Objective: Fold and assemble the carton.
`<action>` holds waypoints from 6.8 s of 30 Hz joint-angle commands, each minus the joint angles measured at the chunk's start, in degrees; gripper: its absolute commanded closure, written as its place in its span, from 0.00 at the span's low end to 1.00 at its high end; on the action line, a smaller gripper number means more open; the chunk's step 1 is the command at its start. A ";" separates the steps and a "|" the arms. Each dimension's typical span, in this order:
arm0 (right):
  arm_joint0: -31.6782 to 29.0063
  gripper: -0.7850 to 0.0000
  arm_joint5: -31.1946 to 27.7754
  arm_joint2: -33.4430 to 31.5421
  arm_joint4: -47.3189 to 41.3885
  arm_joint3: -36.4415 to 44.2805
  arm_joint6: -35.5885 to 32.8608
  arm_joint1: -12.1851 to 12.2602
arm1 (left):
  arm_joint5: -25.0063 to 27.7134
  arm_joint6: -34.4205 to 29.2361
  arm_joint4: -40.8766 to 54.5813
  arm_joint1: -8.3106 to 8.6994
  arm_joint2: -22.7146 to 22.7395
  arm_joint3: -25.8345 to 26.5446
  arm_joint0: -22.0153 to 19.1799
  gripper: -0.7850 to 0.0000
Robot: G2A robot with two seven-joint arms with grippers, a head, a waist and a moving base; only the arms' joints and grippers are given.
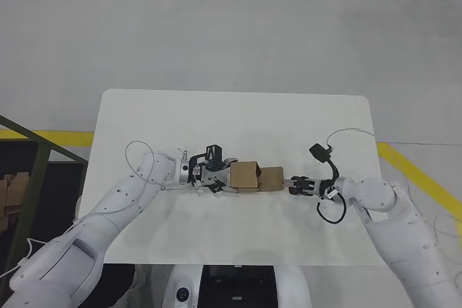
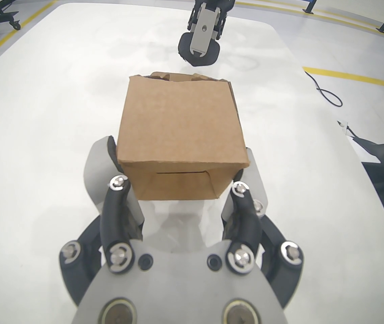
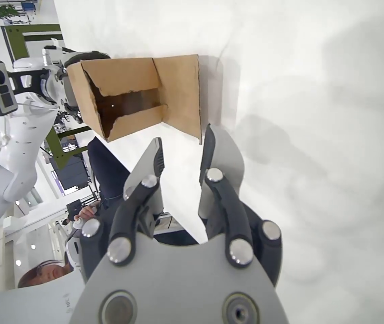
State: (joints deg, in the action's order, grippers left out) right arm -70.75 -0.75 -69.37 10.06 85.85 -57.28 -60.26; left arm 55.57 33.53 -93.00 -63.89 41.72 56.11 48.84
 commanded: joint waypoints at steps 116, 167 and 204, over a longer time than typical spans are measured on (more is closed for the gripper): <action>9.25 0.81 -3.09 11.72 -14.71 -8.09 0.09 -3.18 | -0.48 -2.73 -0.90 -0.03 -0.40 2.43 0.28 0.24; 5.88 0.78 -4.55 8.86 -17.28 -4.91 0.35 -2.29 | -0.92 -3.10 -0.85 -0.01 -0.19 2.45 0.36 0.07; 1.96 0.00 -12.16 -1.74 -8.88 2.36 10.66 0.02 | 2.44 2.10 3.88 4.14 9.07 5.09 2.19 0.00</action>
State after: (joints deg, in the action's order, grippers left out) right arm -68.65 -12.59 -70.63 0.73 87.97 -47.13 -60.32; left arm 58.01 36.03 -89.71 -59.99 50.18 61.08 50.97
